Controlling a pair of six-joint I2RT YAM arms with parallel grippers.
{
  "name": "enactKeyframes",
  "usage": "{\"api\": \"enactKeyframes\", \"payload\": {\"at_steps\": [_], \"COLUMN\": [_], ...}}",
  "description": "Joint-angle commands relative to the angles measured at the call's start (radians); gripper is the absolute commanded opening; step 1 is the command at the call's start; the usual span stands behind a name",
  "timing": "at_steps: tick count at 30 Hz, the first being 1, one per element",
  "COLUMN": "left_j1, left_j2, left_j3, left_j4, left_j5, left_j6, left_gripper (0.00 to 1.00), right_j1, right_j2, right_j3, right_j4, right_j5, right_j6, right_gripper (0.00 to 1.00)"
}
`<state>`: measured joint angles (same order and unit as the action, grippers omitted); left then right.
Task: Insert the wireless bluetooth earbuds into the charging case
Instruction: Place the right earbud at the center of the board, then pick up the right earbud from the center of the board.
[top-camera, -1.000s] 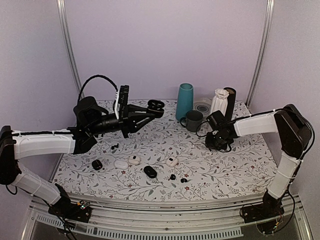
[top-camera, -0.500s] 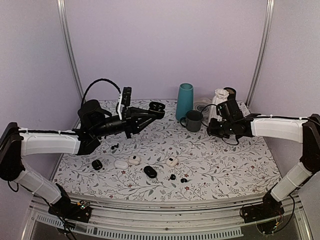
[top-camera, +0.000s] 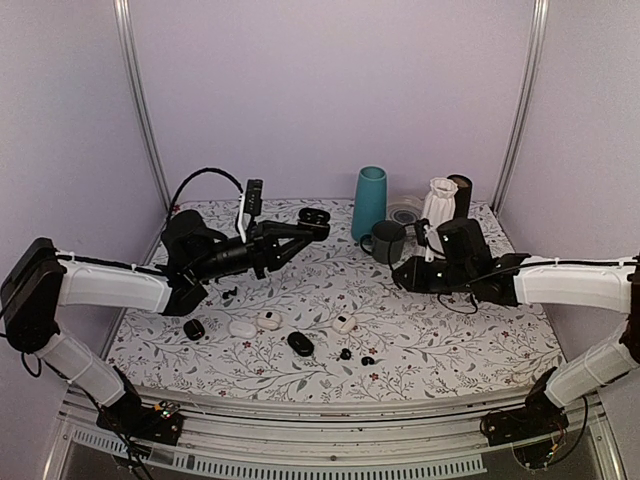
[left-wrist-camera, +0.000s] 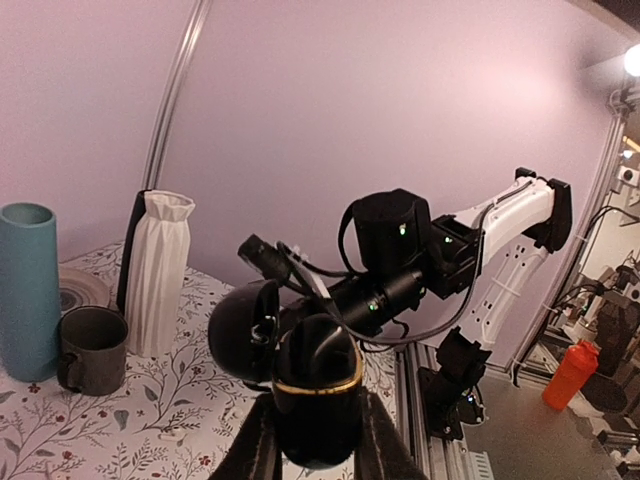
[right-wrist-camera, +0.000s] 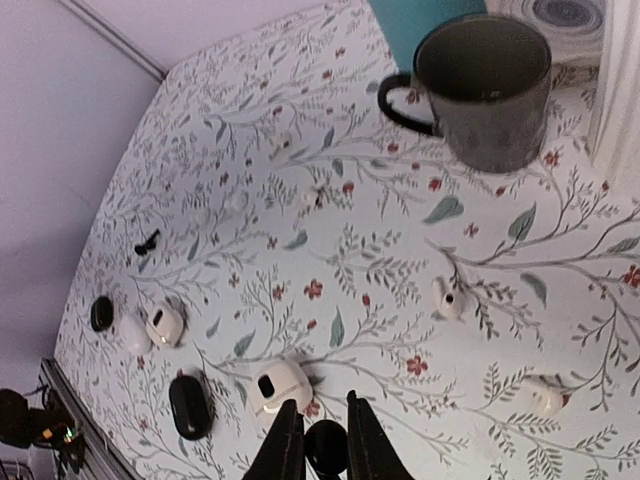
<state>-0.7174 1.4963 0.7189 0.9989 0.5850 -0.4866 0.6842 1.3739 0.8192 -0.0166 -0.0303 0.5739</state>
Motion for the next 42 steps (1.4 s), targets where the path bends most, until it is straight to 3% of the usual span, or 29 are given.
{"api": "enactKeyframes", "payload": {"at_steps": [1, 6, 16, 22, 25, 42], "left_j1": [0.019, 0.024, 0.026, 0.027, 0.028, 0.035], "left_j2": [-0.044, -0.052, -0.067, -0.069, -0.068, -0.067], "left_j3": [-0.013, -0.013, -0.019, -0.021, -0.019, -0.016], "left_j4": [0.009, -0.007, -0.020, -0.022, -0.023, -0.022], "left_j5": [-0.016, -0.023, -0.025, -0.027, -0.027, -0.019], "left_j6": [0.011, 0.019, 0.022, 0.027, 0.029, 0.029], "left_gripper": [0.00, 0.00, 0.00, 0.00, 0.00, 0.00], "right_j1": [0.061, 0.093, 0.100, 0.101, 0.101, 0.157], "right_j2": [0.023, 0.061, 0.157, 0.153, 0.139, 0.206], "right_j3": [-0.121, -0.197, -0.163, -0.119, -0.085, 0.073], "right_j4": [0.026, 0.043, -0.042, -0.127, -0.192, -0.498], "right_j5": [-0.025, -0.005, 0.035, 0.058, 0.068, 0.111], "right_j6": [-0.041, -0.057, -0.078, -0.098, -0.084, 0.157], "right_gripper": [0.13, 0.13, 0.18, 0.35, 0.38, 0.29]}}
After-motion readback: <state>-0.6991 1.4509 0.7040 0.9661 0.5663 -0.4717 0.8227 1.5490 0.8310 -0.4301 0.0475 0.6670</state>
